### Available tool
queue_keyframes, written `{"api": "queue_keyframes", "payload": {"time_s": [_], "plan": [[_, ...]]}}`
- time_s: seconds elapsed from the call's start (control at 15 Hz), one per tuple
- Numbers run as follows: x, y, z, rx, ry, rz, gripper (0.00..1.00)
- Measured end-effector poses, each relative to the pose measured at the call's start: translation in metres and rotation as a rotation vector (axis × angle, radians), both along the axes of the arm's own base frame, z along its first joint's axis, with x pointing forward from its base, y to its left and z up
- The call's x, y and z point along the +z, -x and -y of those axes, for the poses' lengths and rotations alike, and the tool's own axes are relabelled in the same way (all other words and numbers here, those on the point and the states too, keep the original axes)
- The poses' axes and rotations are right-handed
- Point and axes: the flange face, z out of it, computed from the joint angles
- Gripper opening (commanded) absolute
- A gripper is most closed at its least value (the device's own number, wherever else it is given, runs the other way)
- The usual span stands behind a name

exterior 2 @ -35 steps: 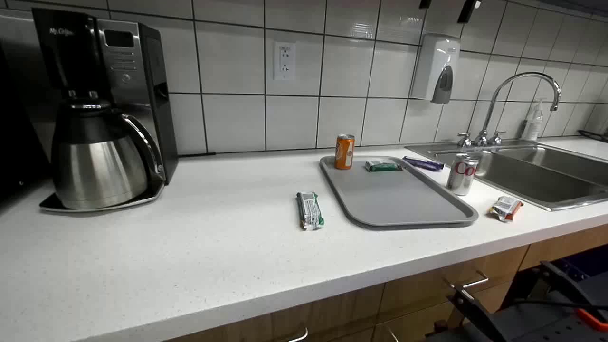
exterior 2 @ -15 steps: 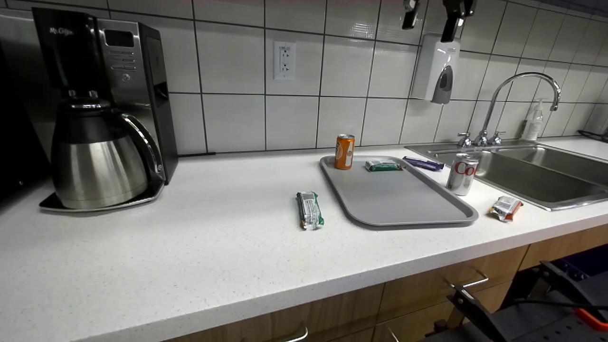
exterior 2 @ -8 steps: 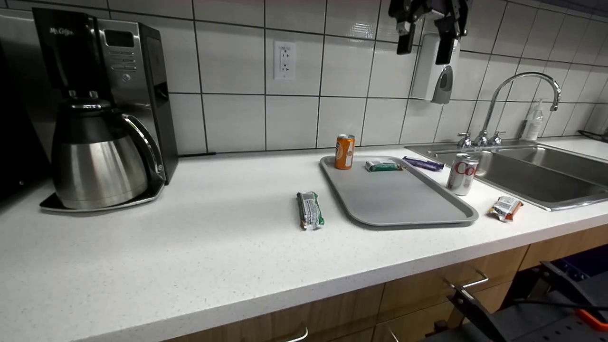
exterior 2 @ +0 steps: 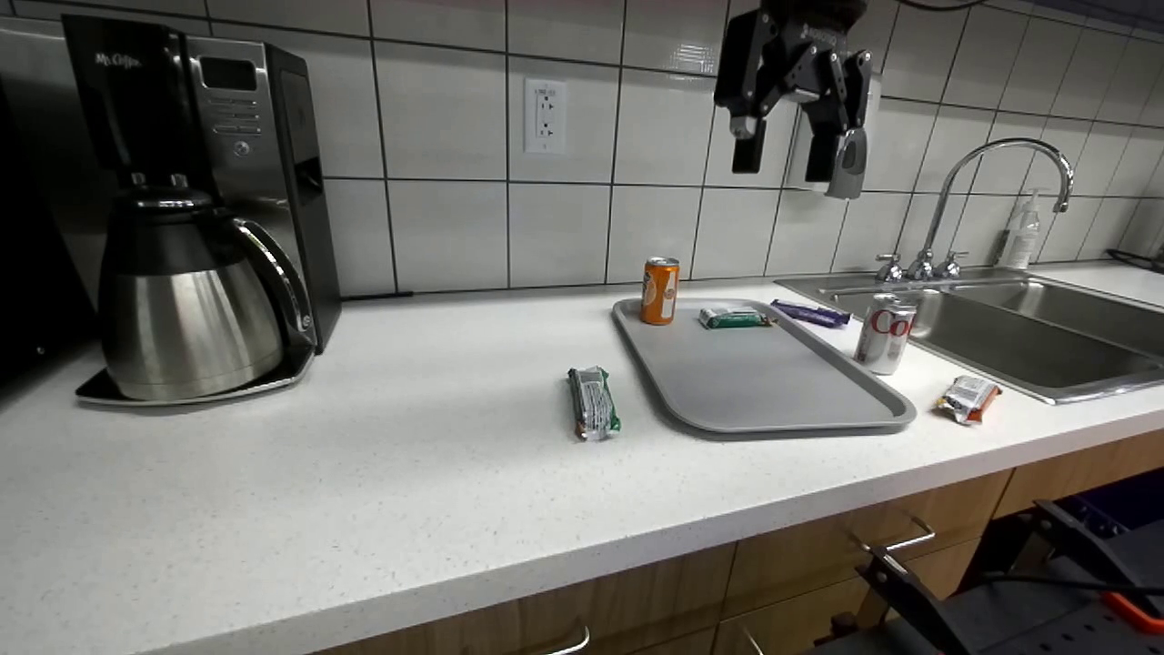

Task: Put the packets on the grey tray.

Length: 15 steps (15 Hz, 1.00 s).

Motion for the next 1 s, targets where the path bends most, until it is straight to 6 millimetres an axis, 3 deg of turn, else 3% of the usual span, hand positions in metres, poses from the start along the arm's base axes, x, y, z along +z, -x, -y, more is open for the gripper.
{"api": "queue_keyframes", "payload": {"time_s": [1.0], "plan": [[-0.096, -0.054, -0.061, -0.148, 0.041, 0.110, 1.00]]}}
